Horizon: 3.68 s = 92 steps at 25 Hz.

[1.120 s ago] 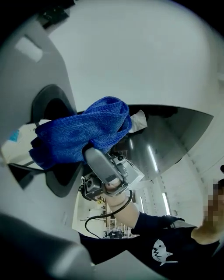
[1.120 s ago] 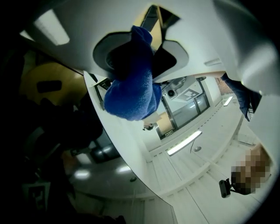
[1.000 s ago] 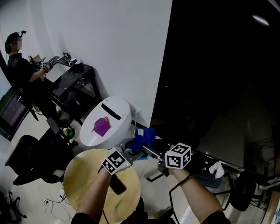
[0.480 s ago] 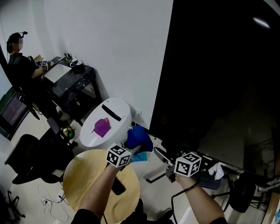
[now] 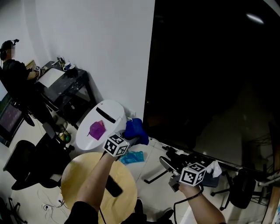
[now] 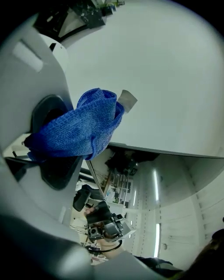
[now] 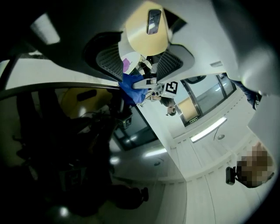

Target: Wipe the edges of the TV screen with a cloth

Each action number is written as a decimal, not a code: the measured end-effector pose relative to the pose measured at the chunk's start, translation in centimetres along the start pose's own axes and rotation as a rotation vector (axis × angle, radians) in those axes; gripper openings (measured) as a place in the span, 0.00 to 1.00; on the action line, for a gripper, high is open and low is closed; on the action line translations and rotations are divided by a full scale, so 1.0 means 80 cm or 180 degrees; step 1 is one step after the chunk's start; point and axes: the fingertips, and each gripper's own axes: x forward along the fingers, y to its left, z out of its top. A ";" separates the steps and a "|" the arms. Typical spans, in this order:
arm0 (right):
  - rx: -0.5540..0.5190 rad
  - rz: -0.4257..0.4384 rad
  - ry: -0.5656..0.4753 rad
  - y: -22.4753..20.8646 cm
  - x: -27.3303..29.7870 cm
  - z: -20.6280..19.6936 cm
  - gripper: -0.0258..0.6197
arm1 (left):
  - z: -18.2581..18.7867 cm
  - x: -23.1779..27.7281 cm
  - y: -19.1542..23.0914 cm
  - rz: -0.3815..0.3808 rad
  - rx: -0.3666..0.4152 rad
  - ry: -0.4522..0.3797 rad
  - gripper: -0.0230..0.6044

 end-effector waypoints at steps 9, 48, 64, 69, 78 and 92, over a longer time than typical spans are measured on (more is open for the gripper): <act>0.0057 -0.0049 -0.0084 -0.003 -0.028 0.003 0.42 | 0.033 -0.012 0.000 0.0083 0.0885 0.0353 0.21; -0.1212 0.0466 -0.0854 0.183 -0.032 0.273 0.39 | 0.329 -0.142 -0.042 0.0433 0.1630 -0.0307 0.21; -0.1500 0.0528 -0.0899 0.221 -0.053 0.309 0.38 | 0.441 -0.187 -0.054 0.0544 0.1704 -0.0415 0.21; -0.1513 0.0524 -0.0947 0.226 -0.061 0.309 0.38 | 0.471 -0.201 -0.057 0.0580 0.1709 -0.0467 0.21; -0.1529 0.0493 -0.0954 0.226 -0.074 0.308 0.38 | 0.536 -0.226 -0.062 0.0601 0.1794 -0.0420 0.22; -0.1925 0.0484 -0.1127 0.271 -0.115 0.374 0.38 | 0.637 -0.279 -0.078 0.0801 0.2093 -0.0505 0.22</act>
